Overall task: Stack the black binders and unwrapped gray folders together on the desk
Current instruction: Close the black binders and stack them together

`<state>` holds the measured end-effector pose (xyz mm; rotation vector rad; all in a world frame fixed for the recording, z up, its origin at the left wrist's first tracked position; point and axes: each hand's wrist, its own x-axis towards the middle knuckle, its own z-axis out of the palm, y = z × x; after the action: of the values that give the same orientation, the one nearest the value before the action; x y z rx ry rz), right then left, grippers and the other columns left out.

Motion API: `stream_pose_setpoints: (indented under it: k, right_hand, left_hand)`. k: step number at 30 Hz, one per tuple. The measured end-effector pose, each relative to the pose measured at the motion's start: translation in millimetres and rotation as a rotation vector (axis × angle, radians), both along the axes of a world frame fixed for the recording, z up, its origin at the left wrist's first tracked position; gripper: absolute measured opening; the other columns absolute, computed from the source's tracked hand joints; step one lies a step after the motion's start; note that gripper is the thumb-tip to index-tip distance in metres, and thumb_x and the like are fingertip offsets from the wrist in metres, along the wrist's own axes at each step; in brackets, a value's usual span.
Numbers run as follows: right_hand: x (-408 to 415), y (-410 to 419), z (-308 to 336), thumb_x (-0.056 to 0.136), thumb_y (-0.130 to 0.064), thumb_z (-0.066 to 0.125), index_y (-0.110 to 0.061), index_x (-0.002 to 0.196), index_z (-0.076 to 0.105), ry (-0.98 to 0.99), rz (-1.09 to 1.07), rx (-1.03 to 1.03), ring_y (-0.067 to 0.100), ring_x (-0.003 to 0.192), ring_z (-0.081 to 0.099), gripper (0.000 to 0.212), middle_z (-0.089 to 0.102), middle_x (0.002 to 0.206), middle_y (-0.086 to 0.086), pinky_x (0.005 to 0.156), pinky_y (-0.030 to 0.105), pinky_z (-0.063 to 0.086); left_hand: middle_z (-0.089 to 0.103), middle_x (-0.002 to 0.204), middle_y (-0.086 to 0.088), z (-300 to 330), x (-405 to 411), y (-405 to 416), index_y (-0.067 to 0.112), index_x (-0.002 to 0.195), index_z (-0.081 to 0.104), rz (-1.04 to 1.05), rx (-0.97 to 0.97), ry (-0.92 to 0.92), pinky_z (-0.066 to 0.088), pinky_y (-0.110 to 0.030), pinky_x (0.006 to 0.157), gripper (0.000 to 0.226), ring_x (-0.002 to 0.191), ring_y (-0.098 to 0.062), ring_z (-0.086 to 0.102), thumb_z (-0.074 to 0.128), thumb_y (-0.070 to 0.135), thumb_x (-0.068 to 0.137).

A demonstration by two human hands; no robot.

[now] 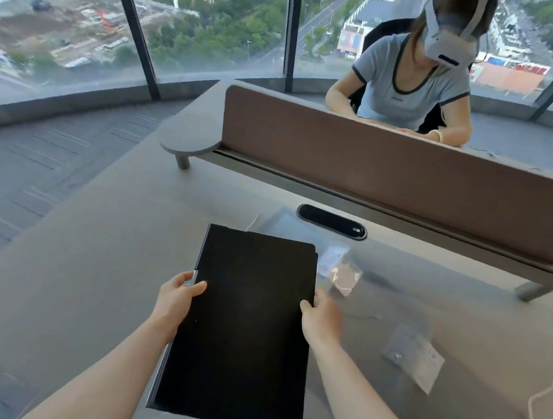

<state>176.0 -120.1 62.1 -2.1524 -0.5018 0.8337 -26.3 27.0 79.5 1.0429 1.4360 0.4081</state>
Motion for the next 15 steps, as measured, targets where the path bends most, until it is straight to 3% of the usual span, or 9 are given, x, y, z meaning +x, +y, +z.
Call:
stream_pose_setpoints:
  k: [10,15]
  right_hand:
    - [-72,37,-27,0.092,-0.014,0.053,-0.019,0.124,0.059,-0.016,0.145,-0.113,0.025,0.115,0.061,0.034,0.066,0.124,0.001,0.097,0.038,0.051]
    - [-99,51,-37,0.091,-0.012,0.051,-0.019,0.128,0.056,0.002,0.206,-0.144,0.024,0.117,0.060,0.037,0.063,0.129,0.001,0.098,0.036,0.050]
  left_hand:
    - [0.066,0.100,-0.004,-17,-82,29,0.015,0.134,0.056,0.058,-0.008,0.054,0.054,-0.036,0.067,0.039,0.086,-0.022,0.066,0.064,0.013,0.096]
    - [0.063,0.130,-0.012,-26,-111,45,0.020,0.131,0.059,0.090,0.004,0.099,0.052,-0.054,0.099,0.041,0.112,-0.033,0.064,0.068,0.014,0.092]
